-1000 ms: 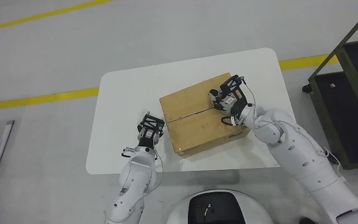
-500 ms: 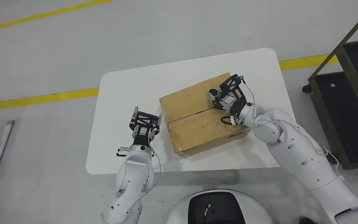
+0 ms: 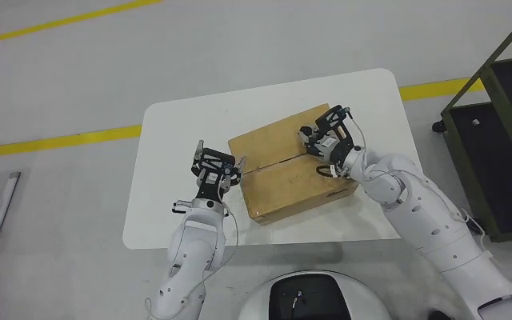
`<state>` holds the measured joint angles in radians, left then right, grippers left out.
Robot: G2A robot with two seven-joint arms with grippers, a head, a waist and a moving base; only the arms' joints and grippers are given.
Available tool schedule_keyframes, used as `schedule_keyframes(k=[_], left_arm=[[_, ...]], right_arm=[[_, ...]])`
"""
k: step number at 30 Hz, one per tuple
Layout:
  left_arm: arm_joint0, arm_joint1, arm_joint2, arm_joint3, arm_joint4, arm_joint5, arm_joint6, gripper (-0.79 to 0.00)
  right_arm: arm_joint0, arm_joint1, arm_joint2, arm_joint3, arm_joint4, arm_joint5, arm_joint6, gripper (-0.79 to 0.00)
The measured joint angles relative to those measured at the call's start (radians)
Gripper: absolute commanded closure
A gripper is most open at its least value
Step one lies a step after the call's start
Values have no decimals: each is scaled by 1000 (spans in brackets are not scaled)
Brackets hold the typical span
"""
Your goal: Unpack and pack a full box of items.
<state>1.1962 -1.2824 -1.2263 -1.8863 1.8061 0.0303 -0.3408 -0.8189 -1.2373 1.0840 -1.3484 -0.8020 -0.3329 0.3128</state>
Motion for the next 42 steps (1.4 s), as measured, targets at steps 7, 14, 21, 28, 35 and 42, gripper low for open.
schedule_keyframes(k=[7, 14, 21, 28, 35, 42], left_arm=[[-50, -10, 41, -16, 11, -29, -7, -785], [-92, -23, 88, -3, 11, -43, -10, -785], [-138, -40, 155, 9, -4, -73, -9, -785], [-142, -49, 181, -26, -1, -88, -30, -785], [-102, -45, 99, -137, -31, -108, -129, -785], [35, -27, -62, -287, -111, -182, -296, -785]], right_arm=[[-2, -2, 15, -2, 32, 1, 11, 0], [-3, 7, 96, -33, 105, 27, 29, 0], [-17, 31, 248, -73, 145, 85, 47, -18], [-38, 42, 347, -94, 300, 120, 128, -372], [-23, 53, 404, -95, 630, 59, 403, -785], [8, 69, 396, -95, 841, -22, 707, -785]])
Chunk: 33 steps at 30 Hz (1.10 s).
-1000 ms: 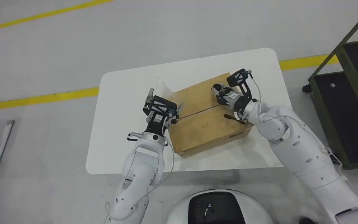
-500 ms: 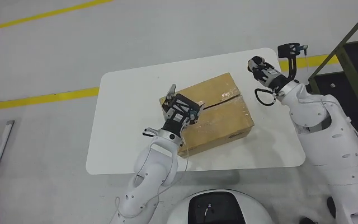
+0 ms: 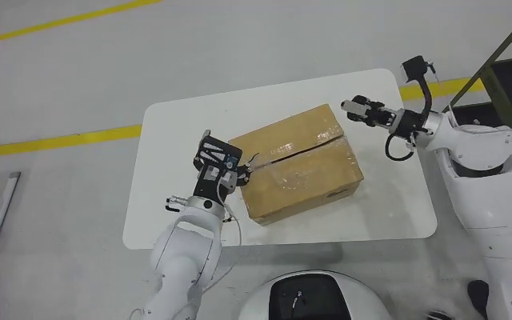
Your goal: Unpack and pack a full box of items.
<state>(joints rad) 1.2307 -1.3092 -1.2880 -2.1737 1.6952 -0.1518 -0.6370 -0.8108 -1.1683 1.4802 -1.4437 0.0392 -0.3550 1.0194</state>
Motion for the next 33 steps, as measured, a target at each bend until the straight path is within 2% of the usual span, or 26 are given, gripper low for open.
schedule_keyframes(k=[5, 9, 14, 18, 21, 22, 23, 28, 30, 32, 33], left_arm=[[117, 10, -101, -94, -34, -26, -47, -785], [184, 14, -152, -138, -50, -30, -56, -785], [185, 15, -152, -138, -50, -30, -56, -785], [185, 14, -152, -138, -50, -30, -56, -785], [185, 14, -152, -138, -50, -30, -56, -785], [185, 14, -152, -138, -50, -30, -56, -785], [185, 14, -152, -138, -50, -30, -56, -785], [185, 14, -152, -138, -50, -30, -56, -785], [185, 14, -152, -138, -50, -30, -56, -785], [185, 14, -152, -138, -50, -30, -56, -785], [185, 14, -152, -138, -50, -30, -56, -785]], right_arm=[[19, 11, -29, 9, 48, -47, 172, -785], [22, 13, -33, 12, 29, -55, 188, -785], [21, 13, -34, 10, 30, -55, 187, -785], [10, 16, -80, -50, -60, -36, 194, -785], [17, 22, -113, -84, -109, -25, 248, -773], [19, 24, -121, -91, -130, -24, 262, -379], [20, 26, -128, -95, -151, -21, 272, -277], [29, 35, -180, -127, -267, -27, 312, -154], [30, 37, -190, -130, -277, -27, 312, -142], [30, 39, -199, -131, -273, -31, 318, -49], [32, 41, -204, -130, -267, -33, 323, -62]])
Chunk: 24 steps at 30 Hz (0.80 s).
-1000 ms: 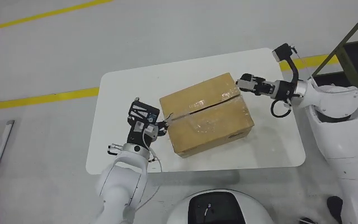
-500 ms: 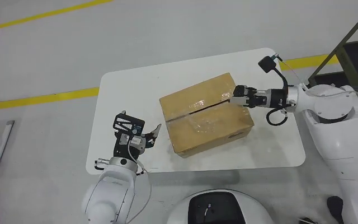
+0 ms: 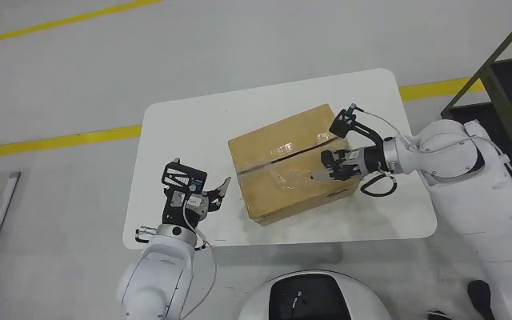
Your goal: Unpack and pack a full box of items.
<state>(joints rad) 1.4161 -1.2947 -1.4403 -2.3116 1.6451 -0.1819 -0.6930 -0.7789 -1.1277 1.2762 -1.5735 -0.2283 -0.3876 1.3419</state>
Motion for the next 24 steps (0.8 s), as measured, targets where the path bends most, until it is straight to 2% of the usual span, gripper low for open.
schedule_keyframes(k=[9, 15, 18, 24], left_arm=[[0, 0, 0, 0, 0, 0, 0, -785], [0, 0, 0, 0, 0, 0, 0, -785], [0, 0, 0, 0, 0, 0, 0, -785], [0, 0, 0, 0, 0, 0, 0, -785]], right_arm=[[18, 8, -34, 32, 48, 3, 19, -139], [33, 12, -64, 55, 88, 5, 40, -74], [43, 13, -78, 65, 104, 6, 50, 0], [68, 20, -92, 44, 57, -39, 31, 0]])
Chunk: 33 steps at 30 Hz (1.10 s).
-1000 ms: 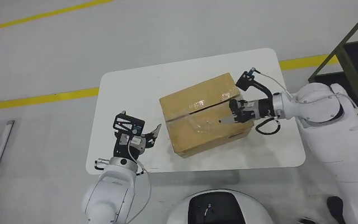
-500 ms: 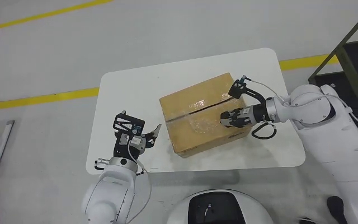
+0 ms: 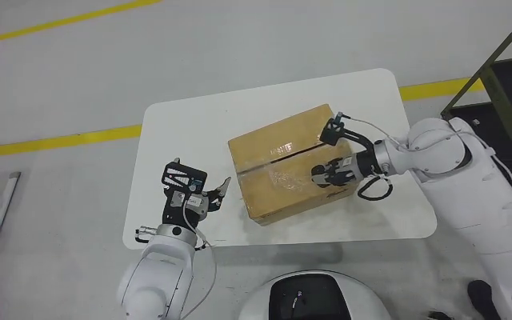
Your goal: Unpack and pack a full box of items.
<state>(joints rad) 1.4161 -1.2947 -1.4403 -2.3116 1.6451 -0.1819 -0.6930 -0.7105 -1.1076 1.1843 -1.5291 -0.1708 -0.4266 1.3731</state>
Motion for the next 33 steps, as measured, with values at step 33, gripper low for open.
schedule_keyframes(k=[33], left_arm=[[15, 3, -5, 10, 14, 7, 40, -785]], right_arm=[[-135, 43, 51, -345, -799, -95, -462, 0]])
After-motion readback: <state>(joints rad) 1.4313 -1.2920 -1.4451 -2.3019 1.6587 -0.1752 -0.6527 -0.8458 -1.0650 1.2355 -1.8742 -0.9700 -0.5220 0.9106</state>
